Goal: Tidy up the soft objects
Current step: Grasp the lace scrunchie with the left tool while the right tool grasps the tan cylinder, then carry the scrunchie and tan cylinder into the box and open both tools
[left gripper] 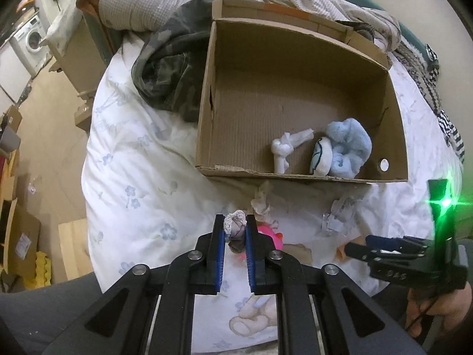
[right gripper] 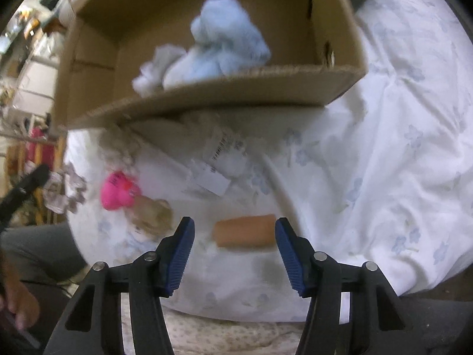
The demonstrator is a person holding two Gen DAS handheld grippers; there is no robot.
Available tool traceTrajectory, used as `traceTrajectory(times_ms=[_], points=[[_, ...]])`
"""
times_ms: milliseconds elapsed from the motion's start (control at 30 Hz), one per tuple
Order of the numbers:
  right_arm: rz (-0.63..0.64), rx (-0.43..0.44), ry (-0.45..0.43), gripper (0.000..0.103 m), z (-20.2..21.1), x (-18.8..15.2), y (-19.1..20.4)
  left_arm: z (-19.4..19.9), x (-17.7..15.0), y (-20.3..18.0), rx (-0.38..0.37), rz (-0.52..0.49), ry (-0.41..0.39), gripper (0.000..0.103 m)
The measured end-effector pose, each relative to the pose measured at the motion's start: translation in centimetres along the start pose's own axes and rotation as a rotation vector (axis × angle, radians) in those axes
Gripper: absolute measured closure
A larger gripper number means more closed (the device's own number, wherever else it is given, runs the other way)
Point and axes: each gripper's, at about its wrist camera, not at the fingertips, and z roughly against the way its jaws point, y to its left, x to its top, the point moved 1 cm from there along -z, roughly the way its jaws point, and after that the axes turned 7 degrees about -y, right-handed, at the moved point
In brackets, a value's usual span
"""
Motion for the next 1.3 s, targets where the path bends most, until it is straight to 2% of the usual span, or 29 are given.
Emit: traceTrajectory(times_ms=[100,167,200,233,267,367,500,700,967,1200,1267,1300], points=[[0.031,-0.048,0.036,0.044,-1.3,-0.2,0.4,-0.1,0.0,0.4,-0.005,0.018,0.010,0.091],[0.060,-0.071,0.055,0.070,-1.9,-0.3,0.7,-0.2,0.0,0.5,-0.014,0.029,0.017,0.091],[0.075,-0.076,0.054,0.074,-2.0,-0.3,0.9,-0.2,0.0,0.5,-0.015,0.034,0.019,0.091],[0.088,-0.072,0.044,0.092,-1.9,-0.3,1.2,-0.2,0.0,0.6,-0.015,0.036,0.018,0.091],[0.098,-0.069,0.037,0.094,-1.7,-0.3,1.4,-0.2,-0.1,0.6,-0.014,0.038,0.018,0.091],[0.113,-0.037,-0.022,0.094,-0.5,-0.1,2.1,-0.2,-0.1,0.7,-0.010,0.045,0.015,0.091],[0.094,0.051,-0.117,0.094,1.7,0.4,2.5,-0.2,-0.1,1.0,-0.003,0.063,0.011,0.091],[0.094,0.134,-0.158,0.094,2.9,0.1,3.0,-0.1,-0.2,0.9,0.000,0.062,0.011,0.091],[0.114,0.135,-0.174,0.094,3.1,0.4,3.3,0.3,0.0,1.2,0.011,0.068,-0.011,0.091],[0.137,0.183,-0.249,0.094,5.2,0.2,3.8,2.0,0.7,1.3,0.046,0.073,-0.086,0.091],[0.146,0.201,-0.274,0.094,6.0,0.2,4.1,3.4,1.4,0.6,-0.031,0.077,-0.089,0.091],[0.152,0.217,-0.286,0.094,6.6,0.3,4.2,4.2,1.9,0.2,-0.033,0.059,-0.115,0.091]])
